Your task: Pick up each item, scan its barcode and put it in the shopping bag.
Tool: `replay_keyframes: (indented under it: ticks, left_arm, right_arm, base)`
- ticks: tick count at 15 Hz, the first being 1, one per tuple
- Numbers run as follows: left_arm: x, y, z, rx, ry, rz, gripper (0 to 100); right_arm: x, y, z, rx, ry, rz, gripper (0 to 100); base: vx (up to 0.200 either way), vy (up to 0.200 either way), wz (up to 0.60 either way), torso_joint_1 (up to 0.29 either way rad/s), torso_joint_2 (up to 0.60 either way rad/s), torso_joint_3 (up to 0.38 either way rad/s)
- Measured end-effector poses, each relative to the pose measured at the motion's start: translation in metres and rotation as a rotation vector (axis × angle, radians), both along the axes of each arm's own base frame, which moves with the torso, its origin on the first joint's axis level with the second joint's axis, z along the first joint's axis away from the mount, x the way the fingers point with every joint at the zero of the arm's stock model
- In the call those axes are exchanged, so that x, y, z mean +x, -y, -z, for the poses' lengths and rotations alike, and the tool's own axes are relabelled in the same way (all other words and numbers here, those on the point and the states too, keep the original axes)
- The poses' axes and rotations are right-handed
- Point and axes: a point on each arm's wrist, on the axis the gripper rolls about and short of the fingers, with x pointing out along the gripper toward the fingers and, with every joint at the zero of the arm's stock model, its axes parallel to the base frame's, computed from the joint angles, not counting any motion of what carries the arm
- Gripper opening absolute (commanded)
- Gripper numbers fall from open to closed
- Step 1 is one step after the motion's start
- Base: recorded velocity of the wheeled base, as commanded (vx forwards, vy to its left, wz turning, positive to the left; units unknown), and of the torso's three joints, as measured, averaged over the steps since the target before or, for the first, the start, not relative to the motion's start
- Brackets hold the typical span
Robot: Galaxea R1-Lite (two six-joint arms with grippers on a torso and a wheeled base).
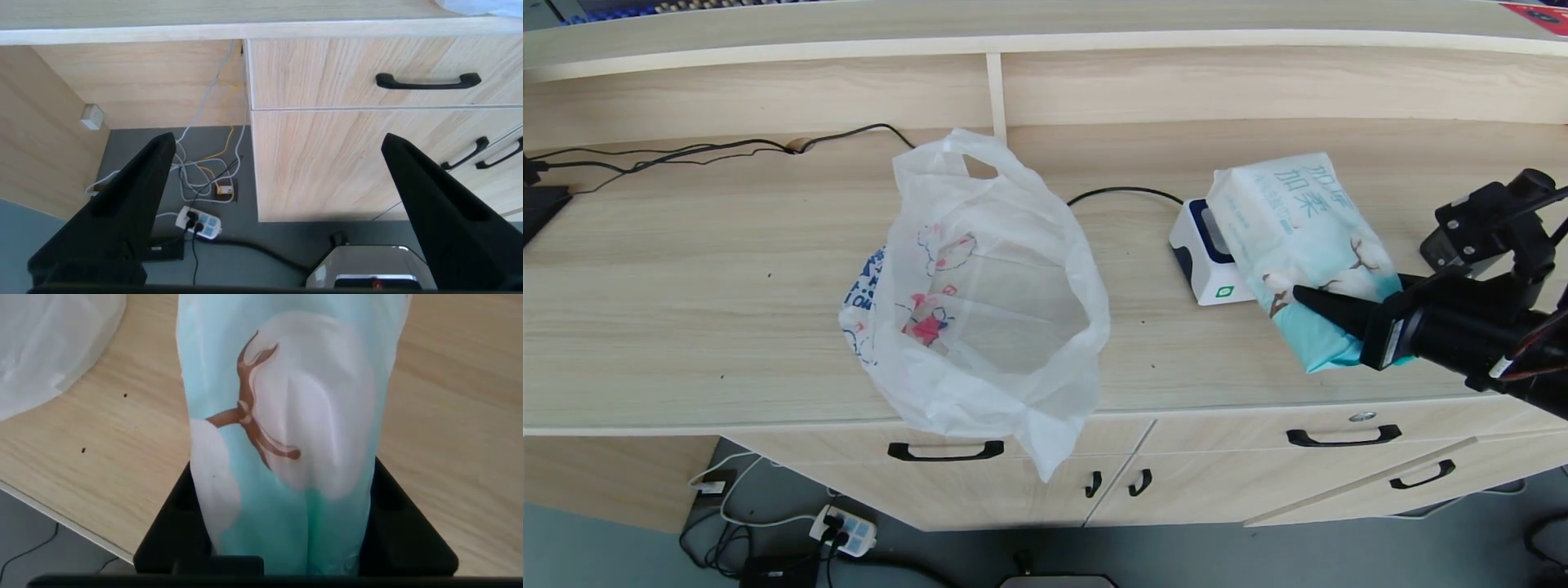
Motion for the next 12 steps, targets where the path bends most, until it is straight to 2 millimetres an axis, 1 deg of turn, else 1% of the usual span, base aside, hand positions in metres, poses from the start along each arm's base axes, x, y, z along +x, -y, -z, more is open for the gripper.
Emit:
replay_keyframes:
  ticks: [3,5,6,9,12]
  left_arm:
    - [0.0,0.0,0.0,-0.001,0.001,0.001,100]
    - [0.0,0.0,0.0,-0.001,0.001,0.001,100]
    - [0.0,0.0,0.0,-0.001,0.001,0.001,100]
    - [0.0,0.0,0.0,-0.001,0.001,0.0,100]
    - [0.0,0.0,0.0,-0.001,0.001,0.001,100]
  right_arm:
    - [-0.024,-0.015,-0.007,0.01,0.036,-0.002,0]
    - [-0.035,-0.021,-0.015,0.02,0.07,-0.032,0]
    - [-0.038,-0.021,-0.021,0.028,0.095,-0.038,0]
    - [-0.041,-0.021,-0.029,0.035,0.126,-0.039,0]
    - [-0.041,-0.022,-0.031,0.037,0.13,-0.021,0]
  base:
    - [-0.2,0.0,0.0,0.012,0.01,0.004]
    - [-0.2,0.0,0.0,0.0,0.0,0.007]
    - [0.0,0.0,0.0,0.0,0.0,0.0]
    - [0.0,0.0,0.6,-0.006,0.0,0.005]
    - [0.0,0.0,0.6,0.006,0.0,0.002]
